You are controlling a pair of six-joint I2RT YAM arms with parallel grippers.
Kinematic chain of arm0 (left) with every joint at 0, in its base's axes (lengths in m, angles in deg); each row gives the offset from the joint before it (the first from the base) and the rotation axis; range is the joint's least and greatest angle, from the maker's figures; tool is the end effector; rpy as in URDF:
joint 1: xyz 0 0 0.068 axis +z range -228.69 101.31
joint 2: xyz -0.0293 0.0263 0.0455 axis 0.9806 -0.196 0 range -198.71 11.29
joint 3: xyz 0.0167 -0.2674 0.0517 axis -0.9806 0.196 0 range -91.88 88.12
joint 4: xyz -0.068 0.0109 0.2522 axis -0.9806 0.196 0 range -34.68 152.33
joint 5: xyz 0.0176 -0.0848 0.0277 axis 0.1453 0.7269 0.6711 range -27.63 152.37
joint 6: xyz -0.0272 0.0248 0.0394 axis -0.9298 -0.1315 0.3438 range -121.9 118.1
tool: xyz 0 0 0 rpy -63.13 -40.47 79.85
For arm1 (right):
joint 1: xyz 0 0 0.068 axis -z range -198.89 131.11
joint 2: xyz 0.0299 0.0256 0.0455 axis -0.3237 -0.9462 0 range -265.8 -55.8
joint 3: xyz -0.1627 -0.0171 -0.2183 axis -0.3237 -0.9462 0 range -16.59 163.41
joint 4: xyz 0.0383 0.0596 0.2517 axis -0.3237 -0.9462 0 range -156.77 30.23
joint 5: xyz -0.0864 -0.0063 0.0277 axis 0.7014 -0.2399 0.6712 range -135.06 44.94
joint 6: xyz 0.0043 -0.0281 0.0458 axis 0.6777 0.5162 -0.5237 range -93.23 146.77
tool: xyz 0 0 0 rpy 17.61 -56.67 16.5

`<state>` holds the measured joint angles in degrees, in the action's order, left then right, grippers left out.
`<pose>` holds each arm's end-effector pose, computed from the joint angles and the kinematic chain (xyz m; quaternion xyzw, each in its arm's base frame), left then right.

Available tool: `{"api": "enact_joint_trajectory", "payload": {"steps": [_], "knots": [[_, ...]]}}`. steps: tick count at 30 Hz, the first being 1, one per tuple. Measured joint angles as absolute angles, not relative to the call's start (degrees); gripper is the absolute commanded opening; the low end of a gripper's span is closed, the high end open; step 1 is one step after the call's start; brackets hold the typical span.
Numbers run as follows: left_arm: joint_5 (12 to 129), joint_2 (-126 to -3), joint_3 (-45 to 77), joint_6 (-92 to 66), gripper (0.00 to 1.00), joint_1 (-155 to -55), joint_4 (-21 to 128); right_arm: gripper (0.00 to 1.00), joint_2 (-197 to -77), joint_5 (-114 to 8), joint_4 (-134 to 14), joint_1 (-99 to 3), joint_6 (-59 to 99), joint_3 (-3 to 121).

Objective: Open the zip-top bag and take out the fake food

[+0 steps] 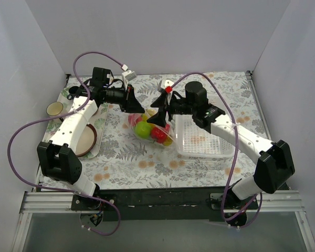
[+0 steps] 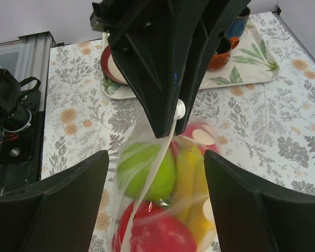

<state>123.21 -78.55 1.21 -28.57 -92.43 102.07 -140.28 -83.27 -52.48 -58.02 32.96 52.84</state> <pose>0.3095 -0.1076 0.3553 0.0822 0.8240 -0.5487 0.1148 0.2560 0.2366 0.3568 -0.4729 0.5739 0.4126 0.5260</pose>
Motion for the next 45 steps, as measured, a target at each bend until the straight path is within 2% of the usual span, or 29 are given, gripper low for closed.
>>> {"api": "enact_joint_trajectory", "payload": {"steps": [2, 4, 8, 11, 12, 13, 14, 15, 16, 17, 23, 35, 45], "knots": [[123.2, -78.3, 1.2, -27.8, 0.03, -92.5, 102.3, 0.75, -140.5, -83.8, -52.8, -58.0, 33.0, 52.2], [123.2, -78.1, 1.2, -27.2, 0.03, -92.5, 102.5, 0.64, -141.0, -84.3, -52.9, -58.0, 32.9, 52.2], [123.2, -78.0, 1.2, -26.6, 0.02, -92.7, 102.9, 0.54, -142.5, -85.2, -53.4, -58.0, 32.5, 52.2], [123.3, -78.0, 1.2, -26.5, 0.02, -92.8, 103.1, 0.35, -144.1, -85.4, -53.9, -58.3, 32.0, 52.2], [123.2, -78.0, 1.3, -26.5, 0.02, -92.8, 103.1, 0.15, -144.5, -85.3, -54.1, -58.5, 31.7, 52.2], [123.2, -78.0, 1.4, -26.5, 0.04, -92.9, 103.2, 0.02, -144.8, -85.2, -54.4, -58.8, 31.7, 52.2], [123.2, -78.0, 1.5, -26.5, 0.1, -92.9, 103.4, 0.01, -145.0, -85.0, -54.8, -59.0, 32.0, 52.2], [123.2, -78.0, 1.8, -26.5, 0.33, -93.0, 103.4, 0.01, -145.0, -84.6, -55.4, -59.3, 32.0, 52.2], [123.2, -77.9, 2.2, -26.3, 0.88, -93.1, 103.4, 0.01, -145.0, -84.1, -56.0, -59.5, 32.0, 52.3], [123.2, -77.8, 2.5, -26.0, 0.98, -93.1, 103.4, 0.01, -145.0, -83.5, -56.8, -59.5, 32.0, 52.4], [123.9, -76.0, 3.2, -22.0, 0.98, -93.1, 103.6, 0.01, -144.7, -80.2, -60.5, -59.9, 33.6, 52.4], [133.0, -74.9, 10.9, 2.6, 0.98, -93.1, 112.2, 0.01, -141.2, -78.8, -66.9, -59.7, 35.7, 52.4], [134.1, -74.9, 11.6, 8.3, 0.98, -92.7, 111.3, 0.01, -141.2, -79.8, -68.5, -59.5, 35.6, 53.5]]}}
